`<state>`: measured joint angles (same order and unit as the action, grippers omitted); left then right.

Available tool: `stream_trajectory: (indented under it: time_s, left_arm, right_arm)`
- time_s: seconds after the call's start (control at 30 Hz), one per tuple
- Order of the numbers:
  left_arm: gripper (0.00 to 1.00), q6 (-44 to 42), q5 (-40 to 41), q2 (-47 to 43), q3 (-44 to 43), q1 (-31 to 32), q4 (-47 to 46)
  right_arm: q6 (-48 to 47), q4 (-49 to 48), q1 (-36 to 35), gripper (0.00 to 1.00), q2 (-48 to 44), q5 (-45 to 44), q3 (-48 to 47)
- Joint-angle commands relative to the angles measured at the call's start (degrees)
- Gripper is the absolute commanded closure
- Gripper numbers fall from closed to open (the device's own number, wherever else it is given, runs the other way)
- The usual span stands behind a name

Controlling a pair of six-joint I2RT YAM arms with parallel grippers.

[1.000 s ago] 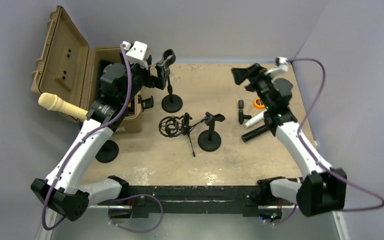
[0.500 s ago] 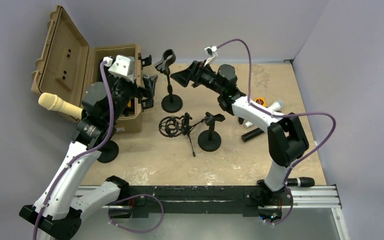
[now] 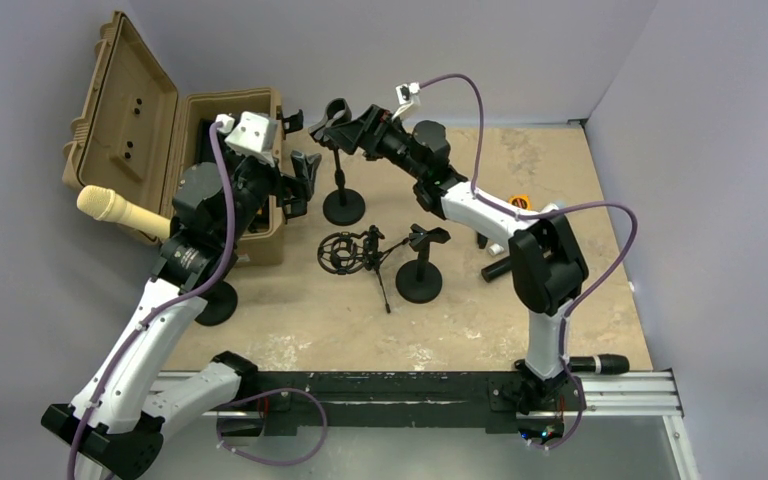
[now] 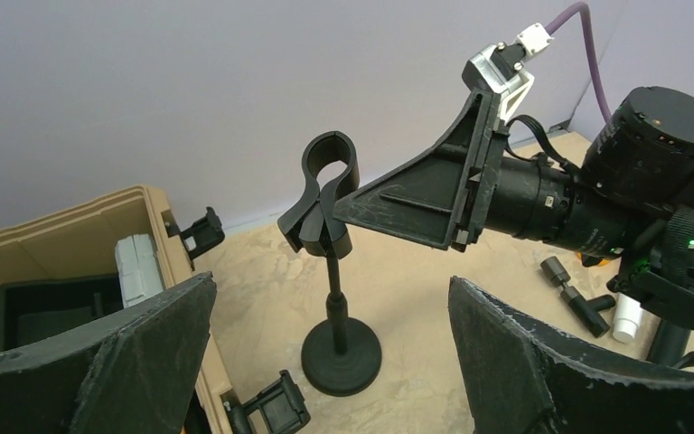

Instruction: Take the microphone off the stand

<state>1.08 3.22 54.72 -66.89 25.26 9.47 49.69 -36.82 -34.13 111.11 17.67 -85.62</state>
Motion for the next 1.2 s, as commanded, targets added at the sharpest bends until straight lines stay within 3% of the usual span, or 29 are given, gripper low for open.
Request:
stream_trajectory:
  time_s: [0.0, 0.4, 0.83, 1.17]
  left_arm:
    - [0.03, 1.3, -0.9, -1.1, 0.1, 0.4, -2.7]
    - [0.04, 1.5, -1.1, -1.4, 0.4, 1.1, -2.9]
    - [0.04, 1.4, -1.1, -1.1, 0.4, 1.2, -3.0]
    - [0.04, 1.7, -1.4, -0.8, 0.4, 1.2, -2.9]
  right_arm:
    - [2.0, 0.8, -0.2, 0.02, 0.8, -4.4, -4.3]
    - [2.6, 1.0, -0.2, 0.05, 3.2, -5.6, -7.1]
    - [2.2, 2.7, -0.2, 0.20, 3.9, -8.3, -3.1]
    - [-2.9, 9.1, -0.7, 0.24, 4.0, -13.9, -0.3]
